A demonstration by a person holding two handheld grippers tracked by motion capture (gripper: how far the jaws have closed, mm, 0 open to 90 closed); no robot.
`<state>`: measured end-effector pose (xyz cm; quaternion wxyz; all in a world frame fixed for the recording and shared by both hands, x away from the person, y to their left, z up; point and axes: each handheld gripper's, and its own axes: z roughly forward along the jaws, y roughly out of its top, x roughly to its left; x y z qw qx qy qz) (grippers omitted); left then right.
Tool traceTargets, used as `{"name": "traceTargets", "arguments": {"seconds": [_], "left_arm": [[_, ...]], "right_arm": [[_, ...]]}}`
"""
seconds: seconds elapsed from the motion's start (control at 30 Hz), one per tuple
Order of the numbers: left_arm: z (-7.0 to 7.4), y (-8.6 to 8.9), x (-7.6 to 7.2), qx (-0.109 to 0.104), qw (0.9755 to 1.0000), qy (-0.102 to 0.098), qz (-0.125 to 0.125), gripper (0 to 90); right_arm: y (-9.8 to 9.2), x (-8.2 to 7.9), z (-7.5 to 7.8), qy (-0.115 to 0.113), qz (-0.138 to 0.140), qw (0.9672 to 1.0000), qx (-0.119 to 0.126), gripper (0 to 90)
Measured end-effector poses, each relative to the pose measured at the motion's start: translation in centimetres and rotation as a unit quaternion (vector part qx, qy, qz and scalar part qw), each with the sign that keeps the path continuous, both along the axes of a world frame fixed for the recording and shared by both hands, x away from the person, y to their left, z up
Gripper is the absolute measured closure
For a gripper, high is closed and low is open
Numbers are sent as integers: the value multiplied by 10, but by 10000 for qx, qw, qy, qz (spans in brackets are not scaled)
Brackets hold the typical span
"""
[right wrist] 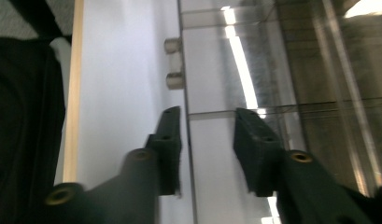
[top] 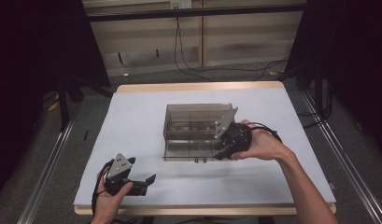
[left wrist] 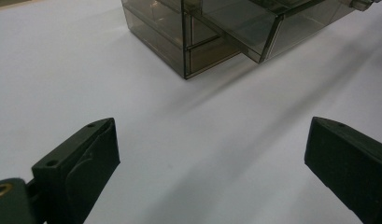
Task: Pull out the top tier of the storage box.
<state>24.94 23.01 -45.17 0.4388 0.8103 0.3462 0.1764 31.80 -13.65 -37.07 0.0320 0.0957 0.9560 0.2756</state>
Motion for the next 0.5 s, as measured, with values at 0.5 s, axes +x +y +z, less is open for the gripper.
{"name": "traceTargets", "arguments": {"seconds": [0.5], "left_arm": [[-1,0,2,-20,10000,33,36,30]], "right_arm": [[-47,-22,1,-387,-1357,9809,1339,245]]}}
